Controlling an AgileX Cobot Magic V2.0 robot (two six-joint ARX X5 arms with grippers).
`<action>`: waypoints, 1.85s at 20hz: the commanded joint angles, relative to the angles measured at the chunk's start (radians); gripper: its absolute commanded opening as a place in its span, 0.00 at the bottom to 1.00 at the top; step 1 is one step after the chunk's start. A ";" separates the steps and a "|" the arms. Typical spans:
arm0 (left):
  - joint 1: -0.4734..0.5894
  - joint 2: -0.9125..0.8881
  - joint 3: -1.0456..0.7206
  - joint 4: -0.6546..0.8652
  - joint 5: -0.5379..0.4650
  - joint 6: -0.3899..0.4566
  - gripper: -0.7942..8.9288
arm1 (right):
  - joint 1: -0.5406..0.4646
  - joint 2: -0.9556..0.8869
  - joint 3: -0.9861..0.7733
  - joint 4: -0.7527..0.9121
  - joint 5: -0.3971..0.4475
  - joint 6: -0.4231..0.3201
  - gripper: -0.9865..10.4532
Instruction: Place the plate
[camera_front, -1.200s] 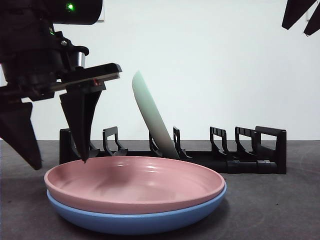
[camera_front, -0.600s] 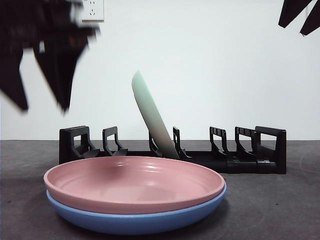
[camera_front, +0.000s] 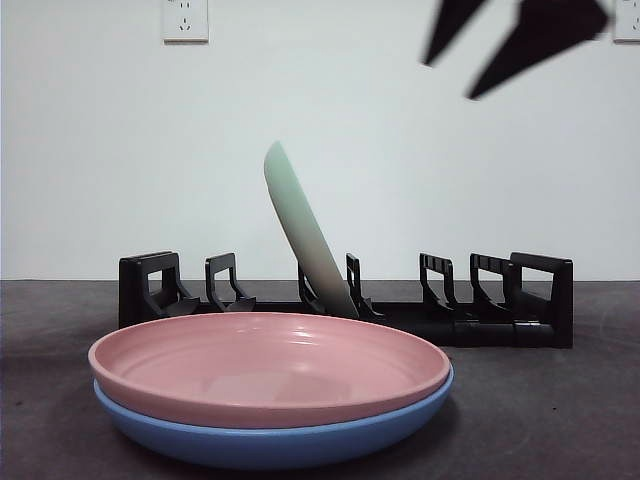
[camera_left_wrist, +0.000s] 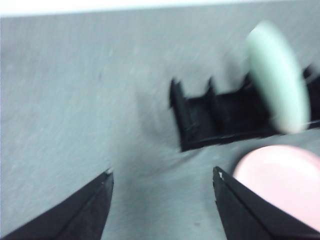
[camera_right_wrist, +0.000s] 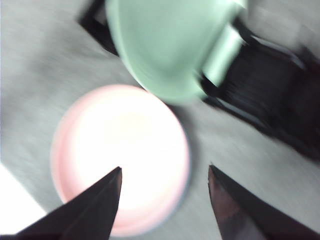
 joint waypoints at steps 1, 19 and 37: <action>0.014 -0.041 0.018 -0.028 0.050 0.023 0.40 | 0.038 0.115 0.133 0.005 -0.032 0.039 0.32; 0.016 -0.060 0.017 -0.084 0.049 0.036 0.40 | 0.103 0.663 0.601 0.082 -0.058 0.164 0.31; 0.016 -0.060 0.017 -0.070 0.049 0.042 0.40 | 0.103 0.627 0.607 0.085 -0.213 0.187 0.10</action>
